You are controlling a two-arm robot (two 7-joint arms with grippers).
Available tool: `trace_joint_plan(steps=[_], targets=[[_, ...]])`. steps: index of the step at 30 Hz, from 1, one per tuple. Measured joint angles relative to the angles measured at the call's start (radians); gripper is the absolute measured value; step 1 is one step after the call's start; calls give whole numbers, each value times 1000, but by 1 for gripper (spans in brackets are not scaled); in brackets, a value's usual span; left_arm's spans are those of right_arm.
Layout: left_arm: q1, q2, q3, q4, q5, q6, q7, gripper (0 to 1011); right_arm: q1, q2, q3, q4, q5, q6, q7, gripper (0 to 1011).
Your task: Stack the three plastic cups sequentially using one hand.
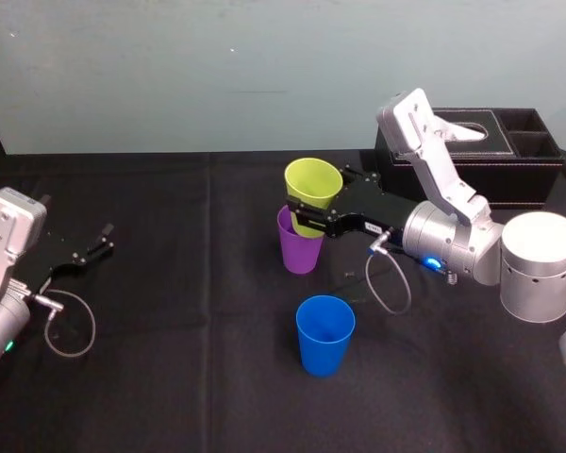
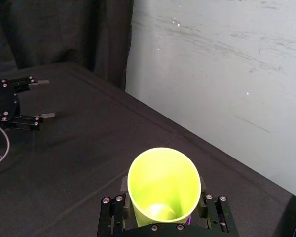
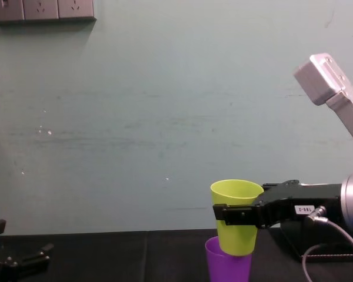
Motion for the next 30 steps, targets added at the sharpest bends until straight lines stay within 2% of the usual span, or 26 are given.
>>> trace_joint_plan(steps=[30], targets=[[0,0,0,0,0,0,0,1010,21,-20,9,23,-13,-6,0,743]])
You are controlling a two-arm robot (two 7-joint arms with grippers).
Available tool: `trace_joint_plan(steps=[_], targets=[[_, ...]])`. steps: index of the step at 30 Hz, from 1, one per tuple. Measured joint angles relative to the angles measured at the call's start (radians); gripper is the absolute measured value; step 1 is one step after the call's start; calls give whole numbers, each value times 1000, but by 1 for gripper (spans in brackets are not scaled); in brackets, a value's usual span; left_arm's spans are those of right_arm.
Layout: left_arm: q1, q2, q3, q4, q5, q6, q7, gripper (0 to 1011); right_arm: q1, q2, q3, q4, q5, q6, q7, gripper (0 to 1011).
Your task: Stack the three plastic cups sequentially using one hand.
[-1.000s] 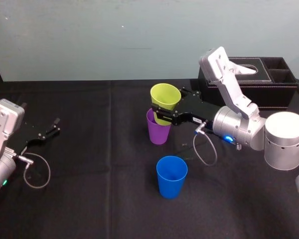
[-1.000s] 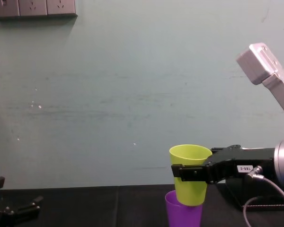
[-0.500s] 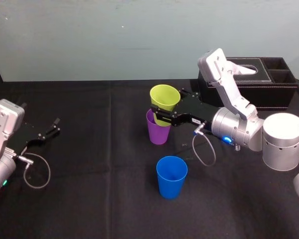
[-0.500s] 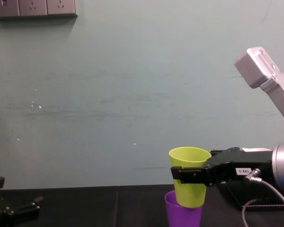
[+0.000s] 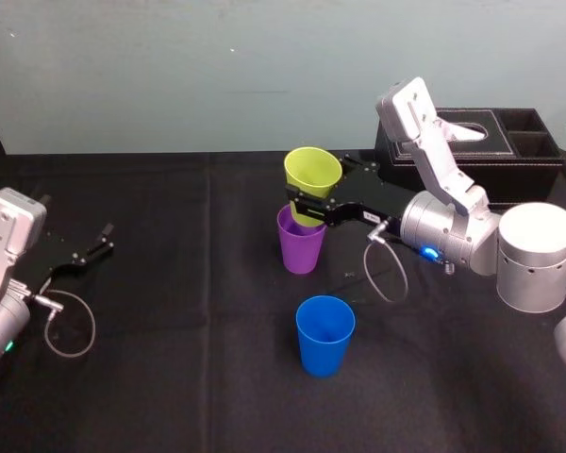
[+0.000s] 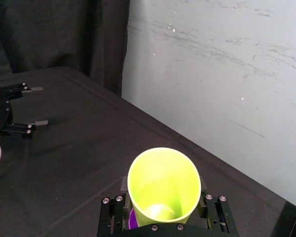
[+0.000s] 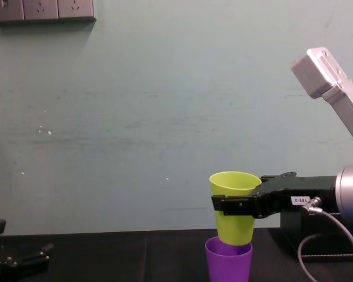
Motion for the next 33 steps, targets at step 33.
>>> trace_joint_plan(steps=[33], targets=[[0,0,0,0,0,0,0,1010,9,-28,-17,68,-19,-20,10,743]])
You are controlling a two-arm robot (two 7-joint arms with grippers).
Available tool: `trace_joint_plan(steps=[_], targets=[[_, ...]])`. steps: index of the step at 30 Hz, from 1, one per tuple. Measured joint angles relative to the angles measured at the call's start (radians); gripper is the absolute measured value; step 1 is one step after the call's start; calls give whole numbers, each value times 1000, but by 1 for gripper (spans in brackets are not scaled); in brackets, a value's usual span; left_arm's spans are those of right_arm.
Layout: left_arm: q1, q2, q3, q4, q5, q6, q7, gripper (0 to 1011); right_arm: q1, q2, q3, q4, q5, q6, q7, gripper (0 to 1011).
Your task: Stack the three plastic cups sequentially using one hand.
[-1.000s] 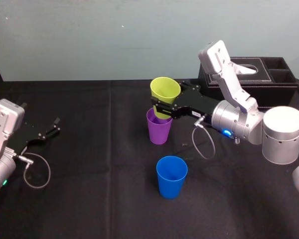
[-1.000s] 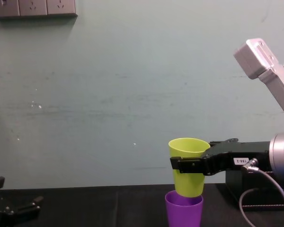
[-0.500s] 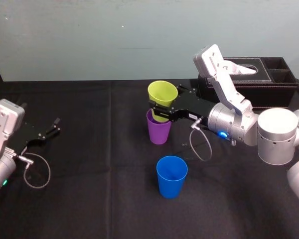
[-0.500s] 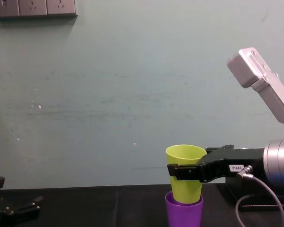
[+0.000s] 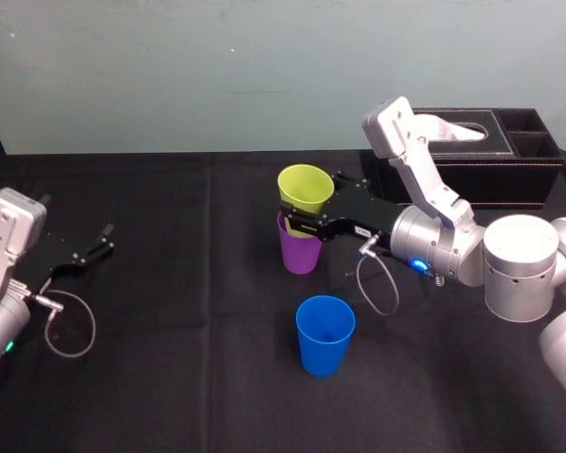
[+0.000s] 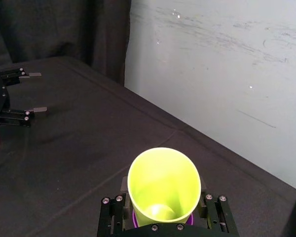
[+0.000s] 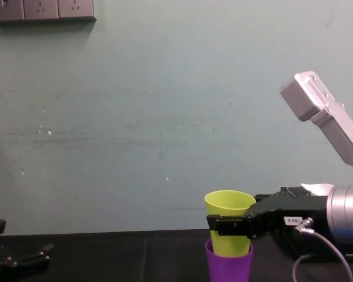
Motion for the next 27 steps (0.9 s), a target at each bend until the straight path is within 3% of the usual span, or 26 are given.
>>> trace_joint_plan(steps=[14,25,27], targets=[[0,0,0,0,0,0,0,1010,-3,1,0,0,-2,0,1,743],[0,0,0,0,0,0,0,1010,-3,2,0,0,-2,0,1,997],[0,0,0,0,0,0,0,1010,-3,2,0,0,-2,0,1,1002]])
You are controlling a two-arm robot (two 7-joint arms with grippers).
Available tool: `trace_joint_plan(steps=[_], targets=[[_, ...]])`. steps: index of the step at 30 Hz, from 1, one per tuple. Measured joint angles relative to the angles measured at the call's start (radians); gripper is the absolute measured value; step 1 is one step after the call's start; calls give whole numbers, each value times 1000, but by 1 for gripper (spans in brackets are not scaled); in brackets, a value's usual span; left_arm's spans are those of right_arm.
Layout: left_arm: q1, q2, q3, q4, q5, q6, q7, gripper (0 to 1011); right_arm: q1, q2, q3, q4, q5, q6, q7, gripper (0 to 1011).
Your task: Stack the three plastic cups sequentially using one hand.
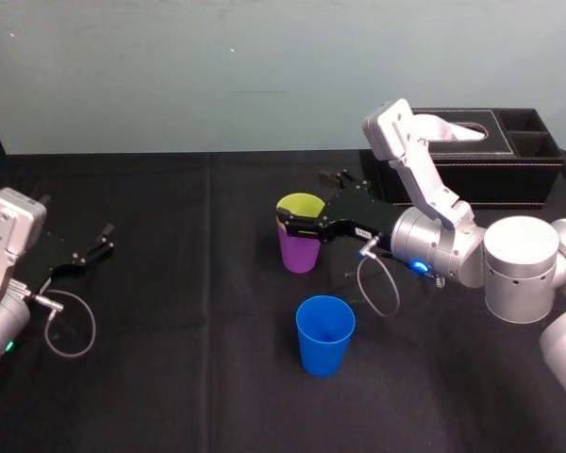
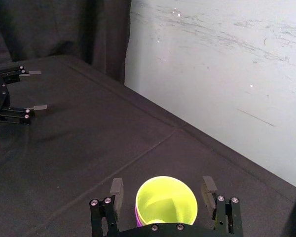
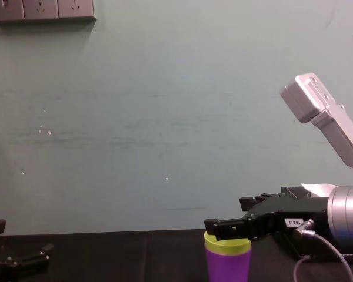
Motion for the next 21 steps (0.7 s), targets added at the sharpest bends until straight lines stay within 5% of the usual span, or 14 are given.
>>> trace_joint_plan(steps=[21], targets=[[0,0,0,0,0,0,0,1010,-20,21,13,-42,6,0,1,1002]])
